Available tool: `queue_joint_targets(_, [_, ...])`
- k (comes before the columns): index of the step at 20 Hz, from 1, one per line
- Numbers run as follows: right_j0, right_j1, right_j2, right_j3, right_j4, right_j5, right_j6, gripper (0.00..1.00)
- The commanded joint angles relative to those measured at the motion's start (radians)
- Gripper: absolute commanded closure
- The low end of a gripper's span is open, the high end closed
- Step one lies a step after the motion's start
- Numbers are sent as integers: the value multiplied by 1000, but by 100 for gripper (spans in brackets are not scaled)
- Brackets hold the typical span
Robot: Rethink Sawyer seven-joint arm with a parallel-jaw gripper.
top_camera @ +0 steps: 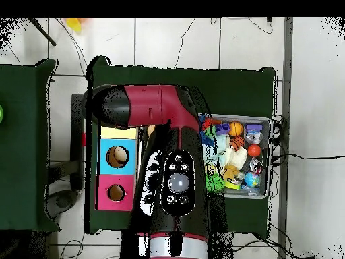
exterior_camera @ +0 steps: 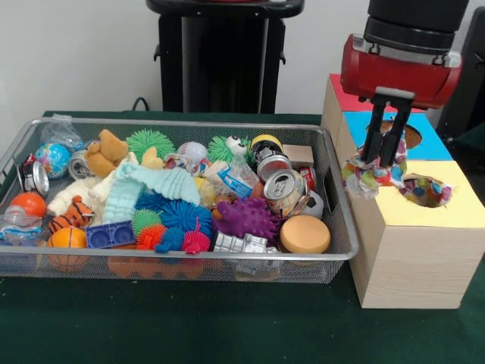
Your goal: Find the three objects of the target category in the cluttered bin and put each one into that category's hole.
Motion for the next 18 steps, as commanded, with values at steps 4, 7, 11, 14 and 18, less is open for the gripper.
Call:
queue_joint_targets(4, [33,12,-27,116,54,-30,285,100])
queue_joint_targets(7, [49,4,-40,144,69,-42,292,100])
queue_joint_targets(11, [79,-19,-52,236,96,-100,324,100])
queue_joint_targets(14, [80,-30,-47,279,124,-132,308,100])
queue_joint_targets(18, [86,-29,-55,285,141,-136,280,100])
